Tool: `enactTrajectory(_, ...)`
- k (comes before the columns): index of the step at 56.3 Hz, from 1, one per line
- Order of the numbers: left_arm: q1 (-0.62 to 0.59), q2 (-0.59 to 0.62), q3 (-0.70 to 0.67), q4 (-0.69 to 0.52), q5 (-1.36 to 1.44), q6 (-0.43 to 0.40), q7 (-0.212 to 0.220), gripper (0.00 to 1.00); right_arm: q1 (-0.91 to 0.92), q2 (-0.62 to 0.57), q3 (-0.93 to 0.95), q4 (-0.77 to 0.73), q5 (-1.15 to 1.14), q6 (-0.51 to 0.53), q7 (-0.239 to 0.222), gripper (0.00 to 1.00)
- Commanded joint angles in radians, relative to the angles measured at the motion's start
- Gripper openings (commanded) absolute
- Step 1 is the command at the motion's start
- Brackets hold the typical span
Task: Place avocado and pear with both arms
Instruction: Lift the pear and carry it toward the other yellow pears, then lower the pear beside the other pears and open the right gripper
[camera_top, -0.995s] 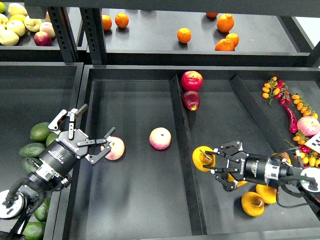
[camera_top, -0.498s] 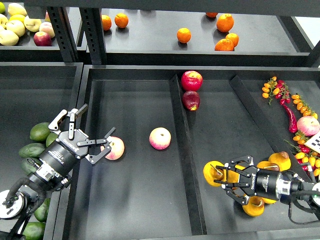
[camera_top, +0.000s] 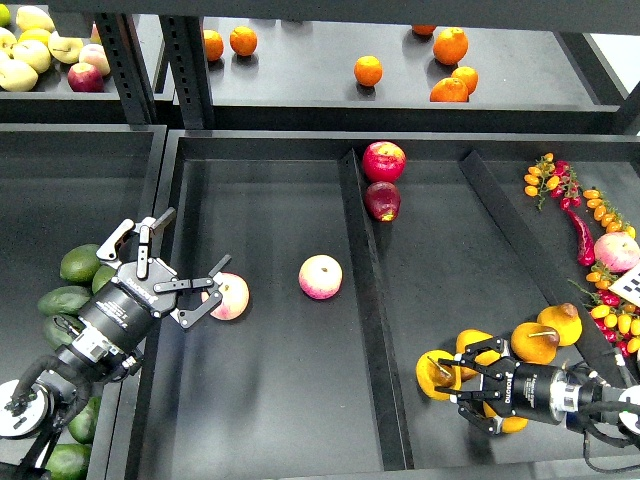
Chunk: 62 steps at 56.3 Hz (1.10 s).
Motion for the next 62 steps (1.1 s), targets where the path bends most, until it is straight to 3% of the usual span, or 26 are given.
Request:
enactTrajectory(1,0.000,0.000,0.000,0.000,0.000,0.000,0.000,0.99,0.000,0.024,0.000,-0.029,-0.017,0.000,0.000,0.24)
enactTrajectory(36,0.000,0.000,0.001,0.000,0.000,0.000,0.000,1.00,0.001,0.064,0.000,-0.085,-0.086,0.000,0.000,0.27)
enactTrajectory(62,0.000,0.000,0.001,-0.002,0.000,0.000,0.000,0.99,-0.003,0.064,-0.001,-0.088,-0.100,0.000,0.000,0.51)
